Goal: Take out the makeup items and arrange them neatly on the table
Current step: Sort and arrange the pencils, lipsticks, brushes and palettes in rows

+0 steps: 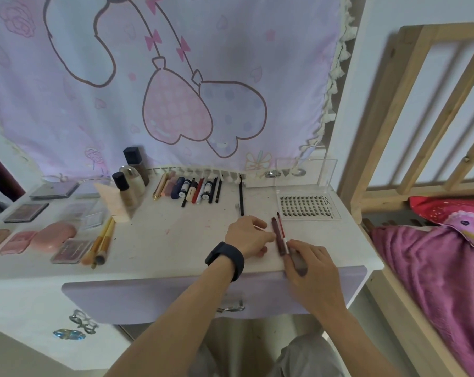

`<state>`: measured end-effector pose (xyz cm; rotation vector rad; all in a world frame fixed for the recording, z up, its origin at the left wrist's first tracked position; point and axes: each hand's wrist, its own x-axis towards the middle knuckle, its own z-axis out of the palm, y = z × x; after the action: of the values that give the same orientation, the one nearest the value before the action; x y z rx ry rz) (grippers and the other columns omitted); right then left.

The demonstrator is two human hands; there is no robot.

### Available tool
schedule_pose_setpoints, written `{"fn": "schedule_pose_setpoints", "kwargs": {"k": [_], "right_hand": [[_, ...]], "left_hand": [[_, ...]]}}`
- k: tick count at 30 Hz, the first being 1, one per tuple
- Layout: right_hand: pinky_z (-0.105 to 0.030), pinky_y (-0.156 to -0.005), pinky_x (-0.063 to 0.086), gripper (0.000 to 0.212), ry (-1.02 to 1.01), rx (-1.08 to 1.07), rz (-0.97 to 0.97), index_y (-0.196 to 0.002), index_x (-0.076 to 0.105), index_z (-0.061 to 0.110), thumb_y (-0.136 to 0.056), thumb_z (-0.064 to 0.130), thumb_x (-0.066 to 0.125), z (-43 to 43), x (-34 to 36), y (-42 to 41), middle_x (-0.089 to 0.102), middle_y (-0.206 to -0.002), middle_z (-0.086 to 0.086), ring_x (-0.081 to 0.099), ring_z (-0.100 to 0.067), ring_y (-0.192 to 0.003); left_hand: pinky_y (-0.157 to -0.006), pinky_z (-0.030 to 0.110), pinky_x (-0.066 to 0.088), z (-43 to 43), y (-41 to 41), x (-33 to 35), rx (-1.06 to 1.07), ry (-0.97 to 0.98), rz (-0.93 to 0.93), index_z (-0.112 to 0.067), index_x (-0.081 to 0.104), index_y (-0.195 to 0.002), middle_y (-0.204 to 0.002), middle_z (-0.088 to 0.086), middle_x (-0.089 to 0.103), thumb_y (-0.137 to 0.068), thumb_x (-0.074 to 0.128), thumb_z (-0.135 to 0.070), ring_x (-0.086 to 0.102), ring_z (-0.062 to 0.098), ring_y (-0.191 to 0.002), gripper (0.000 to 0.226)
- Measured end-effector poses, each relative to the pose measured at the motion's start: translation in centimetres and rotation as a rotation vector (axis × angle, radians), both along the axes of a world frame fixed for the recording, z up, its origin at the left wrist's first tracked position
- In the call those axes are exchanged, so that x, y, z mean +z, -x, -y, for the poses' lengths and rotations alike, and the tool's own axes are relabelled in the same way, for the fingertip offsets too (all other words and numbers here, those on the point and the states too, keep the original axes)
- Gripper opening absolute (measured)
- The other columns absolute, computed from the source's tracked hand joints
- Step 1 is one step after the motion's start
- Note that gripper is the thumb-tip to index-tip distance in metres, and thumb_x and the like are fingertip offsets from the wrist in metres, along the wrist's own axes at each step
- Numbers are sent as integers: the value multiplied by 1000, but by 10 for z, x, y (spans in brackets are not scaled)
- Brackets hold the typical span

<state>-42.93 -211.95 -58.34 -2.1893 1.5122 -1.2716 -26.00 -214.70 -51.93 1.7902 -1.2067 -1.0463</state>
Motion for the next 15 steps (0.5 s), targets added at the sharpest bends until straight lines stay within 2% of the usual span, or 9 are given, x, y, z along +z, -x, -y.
{"fn": "schedule_pose_setpoints", "kwargs": {"k": [3,6,8,11,13,15], "right_hand": [[-29,-92,50,26,11,2,19,-110,74,10,-84,9,79,-3,3,-1,72,-114,-3,63,-19,-105],[-27,-94,50,26,78,11,6,-110,75,10,-84,8,78,-8,10,-9,71,-114,-2,60,-17,-108],[-25,-94,50,27,146,55,-19,-109,75,10,-83,7,78,-9,16,-20,71,-112,-1,60,-15,-107],[-22,-92,51,27,198,147,-93,-108,76,9,-81,6,79,-9,19,-46,73,-109,0,64,-15,-105],[-27,-90,57,29,151,186,-151,-111,76,10,-83,8,79,-7,18,-64,73,-113,0,66,-16,-108],[-28,-91,56,29,113,193,-214,-115,75,12,-86,14,77,-3,15,-79,72,-117,2,65,-15,-113]], "left_hand": [[-68,30,62,-7,-22,5,-11,75,115,-21,64,-112,-96,-6,70,-86,74,-28,73,13,-73,29],[-83,31,56,-12,-48,6,-13,132,332,-27,65,-114,-101,-11,69,-89,68,-35,67,13,-90,26],[-84,27,50,-13,-66,5,7,150,451,-29,64,-117,-103,-14,67,-91,65,-37,63,10,-93,28],[-85,28,50,-9,-85,4,-14,155,565,-28,62,-123,-108,-11,65,-94,61,-36,60,10,-95,30],[-89,29,50,-4,-95,3,-49,153,629,-27,60,-127,-115,-7,64,-95,60,-35,58,12,-101,33],[-94,30,48,1,-104,0,-72,152,693,-27,58,-131,-124,-3,61,-96,58,-34,55,15,-112,36]]}}
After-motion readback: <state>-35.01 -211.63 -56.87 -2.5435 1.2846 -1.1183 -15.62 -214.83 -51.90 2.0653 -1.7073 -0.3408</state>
